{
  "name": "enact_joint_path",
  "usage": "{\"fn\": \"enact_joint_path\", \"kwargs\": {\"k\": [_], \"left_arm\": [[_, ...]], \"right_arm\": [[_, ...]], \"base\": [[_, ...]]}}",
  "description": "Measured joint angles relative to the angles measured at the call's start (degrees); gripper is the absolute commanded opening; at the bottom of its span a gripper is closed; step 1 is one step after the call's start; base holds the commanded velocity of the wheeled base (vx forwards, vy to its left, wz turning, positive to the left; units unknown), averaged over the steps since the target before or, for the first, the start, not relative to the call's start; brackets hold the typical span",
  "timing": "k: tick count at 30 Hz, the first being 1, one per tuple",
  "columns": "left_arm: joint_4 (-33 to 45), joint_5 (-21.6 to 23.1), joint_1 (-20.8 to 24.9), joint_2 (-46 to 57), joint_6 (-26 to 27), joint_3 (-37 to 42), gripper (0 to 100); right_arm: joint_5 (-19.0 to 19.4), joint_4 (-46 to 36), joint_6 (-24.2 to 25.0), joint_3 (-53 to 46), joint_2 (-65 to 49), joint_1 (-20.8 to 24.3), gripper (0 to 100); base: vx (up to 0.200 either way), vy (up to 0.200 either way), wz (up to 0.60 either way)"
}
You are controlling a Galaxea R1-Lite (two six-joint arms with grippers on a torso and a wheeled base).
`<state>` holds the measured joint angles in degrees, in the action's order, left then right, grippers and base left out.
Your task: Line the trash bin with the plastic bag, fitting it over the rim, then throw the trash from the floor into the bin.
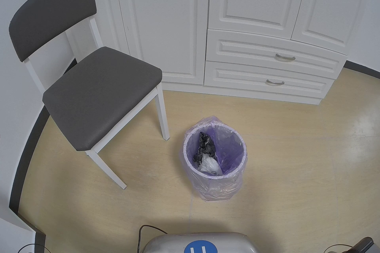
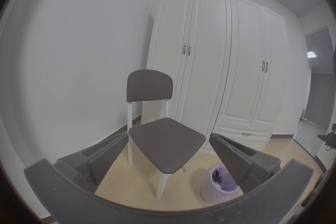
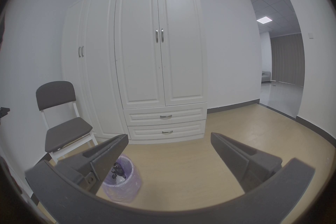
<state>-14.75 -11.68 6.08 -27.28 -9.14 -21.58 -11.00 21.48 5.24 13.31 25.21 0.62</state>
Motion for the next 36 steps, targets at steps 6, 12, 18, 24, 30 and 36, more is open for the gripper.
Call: {"fn": "enact_joint_path", "kwargs": {"k": [6, 12, 18, 24, 30, 36], "left_arm": [[2.5, 0.0, -0.4, 6.8, -0.1, -0.8, 100], [7.8, 0.0, -2.3, 11.4, -0.1, -1.5, 100], [11.1, 0.0, -5.3, 15.3, 0.1, -2.0, 100], [16.3, -0.3, -8.7, 19.9, 0.8, -2.6, 100], [17.9, -0.2, -9.4, 21.6, 0.9, -3.7, 100], [22.0, 3.5, -7.6, 23.9, 1.5, -3.7, 100]], "right_arm": [[0.1, -5.1, 0.7, -0.5, -9.3, 0.0, 100], [0.2, -9.0, 0.8, -1.8, -16.7, 0.1, 100], [0.5, -12.3, 0.8, -2.8, -22.0, -0.2, 100], [0.6, -11.9, 0.7, -4.7, -23.9, -0.4, 100], [0.9, -6.8, 0.6, -8.5, -24.4, -0.5, 100], [3.0, -6.0, 0.7, -9.6, -24.6, -0.4, 100]], "base": [[0.000, 0.000, 0.00], [0.000, 0.000, 0.00], [0.000, 0.000, 0.00], [0.000, 0.000, 0.00], [0.000, 0.000, 0.00], [0.000, 0.000, 0.00]]}}
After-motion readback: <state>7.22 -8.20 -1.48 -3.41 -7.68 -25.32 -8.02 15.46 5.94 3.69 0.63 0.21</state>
